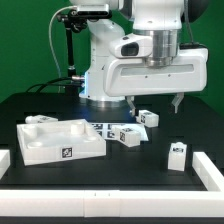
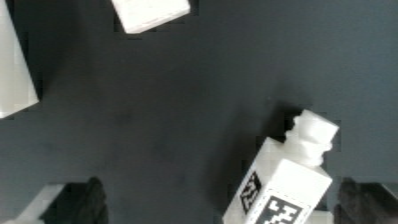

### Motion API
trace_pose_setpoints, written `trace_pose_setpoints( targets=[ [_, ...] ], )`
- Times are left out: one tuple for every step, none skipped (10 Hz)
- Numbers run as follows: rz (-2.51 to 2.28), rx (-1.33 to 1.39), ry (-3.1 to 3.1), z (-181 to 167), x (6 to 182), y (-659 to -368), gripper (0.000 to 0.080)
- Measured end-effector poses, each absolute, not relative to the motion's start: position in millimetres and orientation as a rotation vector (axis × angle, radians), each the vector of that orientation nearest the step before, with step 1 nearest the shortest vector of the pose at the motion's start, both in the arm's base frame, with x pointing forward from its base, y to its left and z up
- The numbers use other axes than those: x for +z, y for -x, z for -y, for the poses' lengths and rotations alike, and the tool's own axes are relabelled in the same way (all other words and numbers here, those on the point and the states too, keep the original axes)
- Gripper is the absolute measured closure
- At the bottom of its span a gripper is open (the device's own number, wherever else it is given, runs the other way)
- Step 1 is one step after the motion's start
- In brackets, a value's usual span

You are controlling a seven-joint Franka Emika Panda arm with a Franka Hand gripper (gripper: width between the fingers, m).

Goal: Assemble one leg

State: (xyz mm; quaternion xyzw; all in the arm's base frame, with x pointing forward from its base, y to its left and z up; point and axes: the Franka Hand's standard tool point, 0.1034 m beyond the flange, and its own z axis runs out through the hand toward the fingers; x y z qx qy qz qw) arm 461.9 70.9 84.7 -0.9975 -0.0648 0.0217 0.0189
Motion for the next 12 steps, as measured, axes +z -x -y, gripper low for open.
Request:
trace_pose_setpoints(
  targets=[
    [0.093,0.069,3.100,-71,85.0,-463,0.0151],
    [-0.170,0.066,3.088,-74,88.5,-476,0.0151],
    [-0.485,0.040,3.030,-82,87.6,-495,0.0151],
    [-0.725,0.036,2.950,-93,87.3,-515,0.0151],
    [-0.823,0.034,2.909,-98,91.3,-529,0.0151],
    [-0.856,0.034,2.899,-98,90.6,-527,0.0151],
    [-0.842,0.036,2.904,-98,89.8,-526,0.0151],
    [-0.841,0.036,2.904,-98,89.9,-526,0.0151],
    [-0.841,0.036,2.904,-98,89.9,-526,0.0151],
    [-0.819,0.038,2.918,-99,87.6,-525,0.0151],
    [-0.727,0.045,2.963,-105,78.0,-521,0.0151],
    [-0.616,0.034,3.000,-113,69.8,-518,0.0151]
  ],
)
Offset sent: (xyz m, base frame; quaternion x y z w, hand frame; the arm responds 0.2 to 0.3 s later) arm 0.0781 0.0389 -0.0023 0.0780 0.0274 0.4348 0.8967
